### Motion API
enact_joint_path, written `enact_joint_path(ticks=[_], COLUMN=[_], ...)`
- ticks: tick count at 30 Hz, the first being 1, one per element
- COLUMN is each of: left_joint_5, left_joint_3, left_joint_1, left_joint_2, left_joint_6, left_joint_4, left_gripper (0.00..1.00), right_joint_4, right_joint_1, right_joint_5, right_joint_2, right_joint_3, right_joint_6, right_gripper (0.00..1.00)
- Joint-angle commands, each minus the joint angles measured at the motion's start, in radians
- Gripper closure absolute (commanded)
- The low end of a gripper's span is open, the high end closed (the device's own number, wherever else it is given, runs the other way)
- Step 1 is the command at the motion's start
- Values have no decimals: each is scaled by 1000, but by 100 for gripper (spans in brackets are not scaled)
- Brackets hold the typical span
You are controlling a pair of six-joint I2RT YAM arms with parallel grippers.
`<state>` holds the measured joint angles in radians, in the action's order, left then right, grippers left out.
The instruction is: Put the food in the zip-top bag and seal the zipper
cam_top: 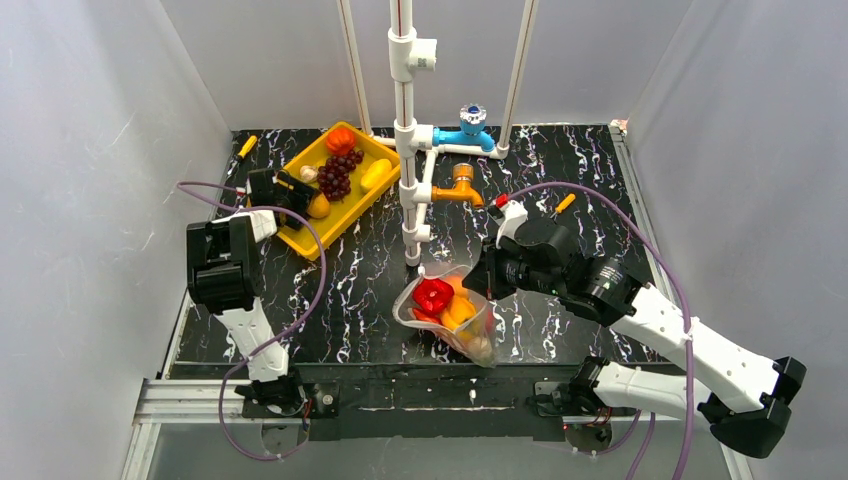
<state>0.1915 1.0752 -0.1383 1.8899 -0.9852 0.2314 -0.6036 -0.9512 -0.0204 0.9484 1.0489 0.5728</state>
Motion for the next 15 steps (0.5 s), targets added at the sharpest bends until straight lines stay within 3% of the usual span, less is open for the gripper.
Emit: enact_joint_path(ticks=[1,4,6,15], left_joint_5=[-3,-8,-7,69], left_joint_3=[15,28,38,42], left_joint_1=[-5,-7,-9,-13], left_joint_2=[-17,-36,-54,-287], left_joint_6=[47,82,105,219], left_joint_4=[4,-26,-46,-149], left_gripper=[44,62,66,66], right_joint_4=[21,20,19,31], right_joint_1=[-3,-3,-3,-3], right_joint_5=[-18,-14,-11,-10], right_joint_2=[-26,-26,-27,-20], right_joint_3=[16,16,16,13], right_joint_6=[0,1,2,6], right_gripper=[99,99,99,99])
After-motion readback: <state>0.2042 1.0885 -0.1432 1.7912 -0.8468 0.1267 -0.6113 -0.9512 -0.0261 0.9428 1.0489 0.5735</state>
